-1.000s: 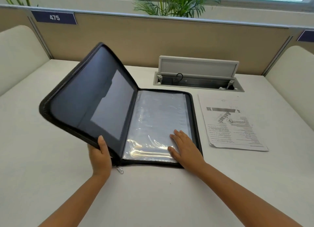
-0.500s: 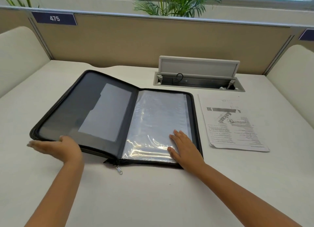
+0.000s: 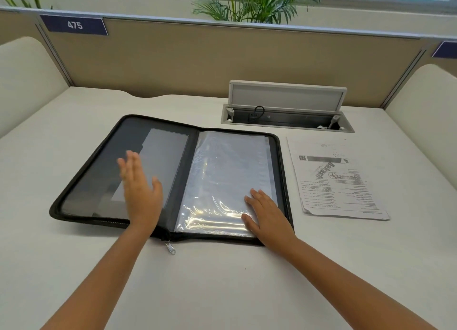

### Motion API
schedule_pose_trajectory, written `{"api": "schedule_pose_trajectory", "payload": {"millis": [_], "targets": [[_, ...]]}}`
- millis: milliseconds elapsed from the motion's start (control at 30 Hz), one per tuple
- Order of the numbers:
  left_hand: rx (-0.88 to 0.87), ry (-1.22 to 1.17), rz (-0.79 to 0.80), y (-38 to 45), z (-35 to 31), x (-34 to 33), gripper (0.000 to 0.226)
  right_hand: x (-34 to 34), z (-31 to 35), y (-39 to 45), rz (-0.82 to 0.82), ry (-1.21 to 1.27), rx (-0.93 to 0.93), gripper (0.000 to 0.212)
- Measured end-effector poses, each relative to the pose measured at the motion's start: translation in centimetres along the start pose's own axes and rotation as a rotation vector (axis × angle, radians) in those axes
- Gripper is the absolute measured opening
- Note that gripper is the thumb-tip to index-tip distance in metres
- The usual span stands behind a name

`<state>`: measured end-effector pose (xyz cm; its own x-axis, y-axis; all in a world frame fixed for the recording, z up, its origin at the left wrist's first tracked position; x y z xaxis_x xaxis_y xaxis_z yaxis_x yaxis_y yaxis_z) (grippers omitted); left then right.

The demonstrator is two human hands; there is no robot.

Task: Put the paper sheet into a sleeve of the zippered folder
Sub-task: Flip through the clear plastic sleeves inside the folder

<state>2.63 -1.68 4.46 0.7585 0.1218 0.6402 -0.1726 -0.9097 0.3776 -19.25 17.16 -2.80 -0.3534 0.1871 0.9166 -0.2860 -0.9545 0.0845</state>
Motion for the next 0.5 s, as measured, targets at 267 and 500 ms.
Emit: {"api": "schedule_pose_trajectory", "payload": {"millis": [267, 500], "targets": [[-0.139, 0.129, 0.326, -1.6, -1.8, -4.7, 0.063, 0.0, 0.0, -0.1, 0.010, -0.007, 0.003, 0.055], [-0.199, 0.229, 0.516, -3.9, -1.9, -7.9, 0.064, 0.2, 0.1, -0.2, 0.018, 0.007, -0.006, 0.055]]}}
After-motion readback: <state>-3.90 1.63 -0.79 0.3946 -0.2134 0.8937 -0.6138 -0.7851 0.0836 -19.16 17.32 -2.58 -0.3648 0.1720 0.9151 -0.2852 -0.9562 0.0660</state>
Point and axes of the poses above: each hand's wrist, its own y-axis towards the middle knuckle, its own x-axis out of the back of the hand, z = x × y, the point moved 6 cm from there along y, towards the middle knuckle, and after that the axes turned 3 degrees about x, right-handed, at the moved point
